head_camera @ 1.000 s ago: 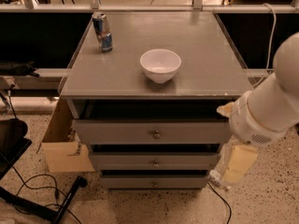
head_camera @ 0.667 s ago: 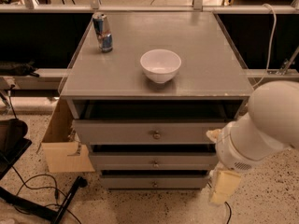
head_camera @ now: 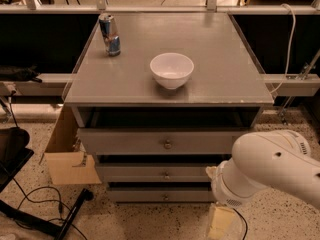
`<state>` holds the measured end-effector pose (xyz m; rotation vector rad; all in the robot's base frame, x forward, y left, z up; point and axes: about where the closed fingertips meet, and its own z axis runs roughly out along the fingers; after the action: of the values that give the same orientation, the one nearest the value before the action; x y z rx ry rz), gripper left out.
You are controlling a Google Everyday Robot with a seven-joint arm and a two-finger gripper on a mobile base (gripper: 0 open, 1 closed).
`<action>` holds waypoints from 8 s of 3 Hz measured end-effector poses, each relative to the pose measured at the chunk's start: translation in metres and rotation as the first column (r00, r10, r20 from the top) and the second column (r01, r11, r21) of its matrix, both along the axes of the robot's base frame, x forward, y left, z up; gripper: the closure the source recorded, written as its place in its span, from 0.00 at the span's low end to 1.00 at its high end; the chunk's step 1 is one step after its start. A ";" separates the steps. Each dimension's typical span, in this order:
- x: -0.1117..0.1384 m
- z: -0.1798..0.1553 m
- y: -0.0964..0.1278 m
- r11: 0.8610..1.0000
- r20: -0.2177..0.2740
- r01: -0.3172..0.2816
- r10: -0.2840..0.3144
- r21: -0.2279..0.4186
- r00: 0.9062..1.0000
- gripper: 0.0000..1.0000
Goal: Open middle drawer
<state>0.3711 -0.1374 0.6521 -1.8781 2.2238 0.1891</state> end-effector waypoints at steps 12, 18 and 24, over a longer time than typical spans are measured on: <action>0.153 -0.228 -0.018 0.991 -0.018 -0.097 0.095 -0.096 0.995 0.16; 0.128 -0.214 -0.037 0.995 -0.043 -0.076 0.073 -0.071 0.996 0.81; 0.101 -0.219 -0.044 0.996 -0.103 -0.069 0.063 -0.062 0.993 0.00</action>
Offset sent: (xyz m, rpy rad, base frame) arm -0.0002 0.0051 0.0021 -0.0595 -0.0297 -0.0016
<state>0.4724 -0.1815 0.4330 -2.0209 2.2603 0.2296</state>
